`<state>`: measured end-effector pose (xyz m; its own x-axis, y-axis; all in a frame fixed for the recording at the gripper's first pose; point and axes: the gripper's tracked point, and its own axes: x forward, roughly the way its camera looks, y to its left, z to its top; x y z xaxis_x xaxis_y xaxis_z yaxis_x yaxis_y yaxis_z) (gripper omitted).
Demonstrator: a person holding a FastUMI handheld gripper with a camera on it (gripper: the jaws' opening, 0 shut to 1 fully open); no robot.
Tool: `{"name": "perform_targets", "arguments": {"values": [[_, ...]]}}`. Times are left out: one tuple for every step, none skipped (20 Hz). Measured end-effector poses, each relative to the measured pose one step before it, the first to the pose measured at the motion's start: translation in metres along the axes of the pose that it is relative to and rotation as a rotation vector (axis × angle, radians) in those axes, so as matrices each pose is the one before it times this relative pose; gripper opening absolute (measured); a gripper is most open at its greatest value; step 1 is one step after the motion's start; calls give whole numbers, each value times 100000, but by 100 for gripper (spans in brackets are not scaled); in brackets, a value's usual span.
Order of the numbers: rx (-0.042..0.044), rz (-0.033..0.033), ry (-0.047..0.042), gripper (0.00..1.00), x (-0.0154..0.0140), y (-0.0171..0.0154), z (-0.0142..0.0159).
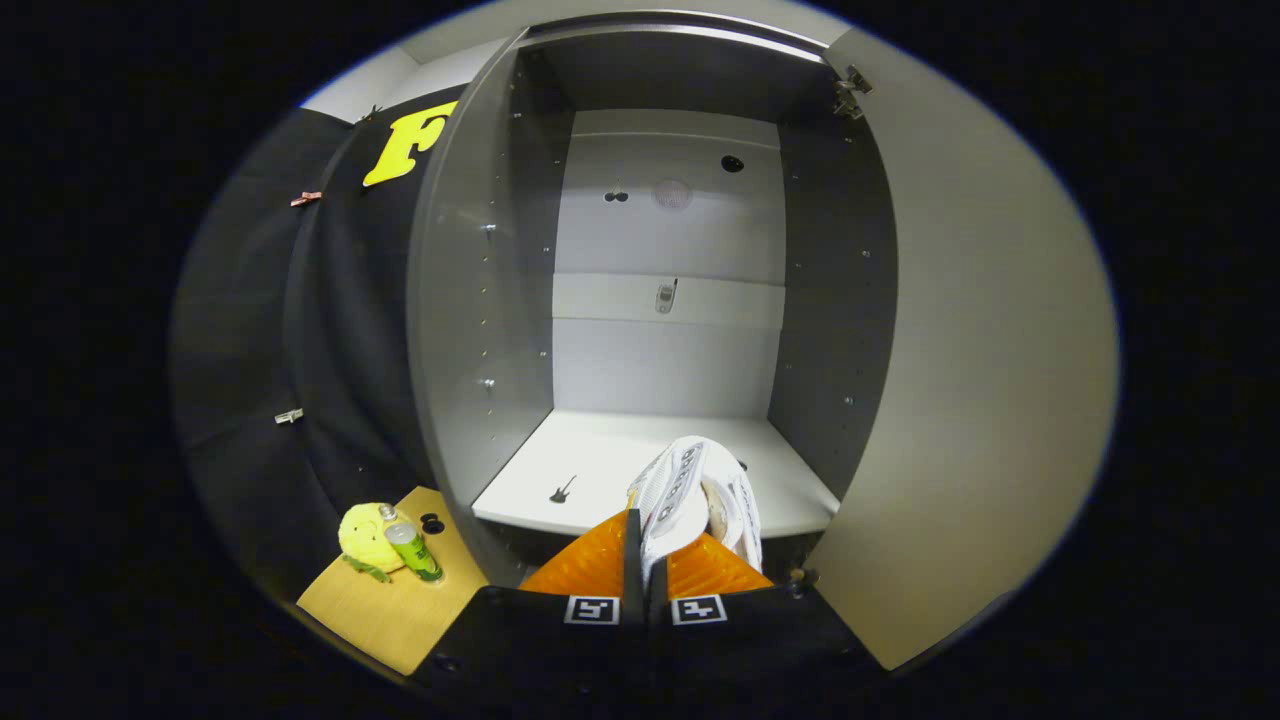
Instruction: Open the shoe cabinet door, grab the shoes and put them into the shoe cabinet, then close the shoe cabinet door.
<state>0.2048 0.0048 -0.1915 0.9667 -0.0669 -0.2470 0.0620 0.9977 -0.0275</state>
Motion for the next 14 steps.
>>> {"name": "perform_targets", "arguments": {"values": [[-390,224,-1517,4,1430,-489,789],[-155,131,-1276,4,1650,-417,781],[11,153,-603,4,1426,-306,407],[-259,-120,-309,4,1791,-292,139],[-595,-428,-273,4,1750,-408,118],[-861,-407,86,4,1447,-325,15],[-736,-562,-428,4,1474,-234,16],[-251,-88,-483,4,1316,-161,128],[41,70,-497,4,1236,-159,41],[455,74,-361,4,1293,-193,131],[436,59,234,4,1401,-59,-58],[270,126,498,4,1119,-92,-250],[22,78,1038,4,970,-57,-375],[0,93,941,4,723,1,-455]]}}
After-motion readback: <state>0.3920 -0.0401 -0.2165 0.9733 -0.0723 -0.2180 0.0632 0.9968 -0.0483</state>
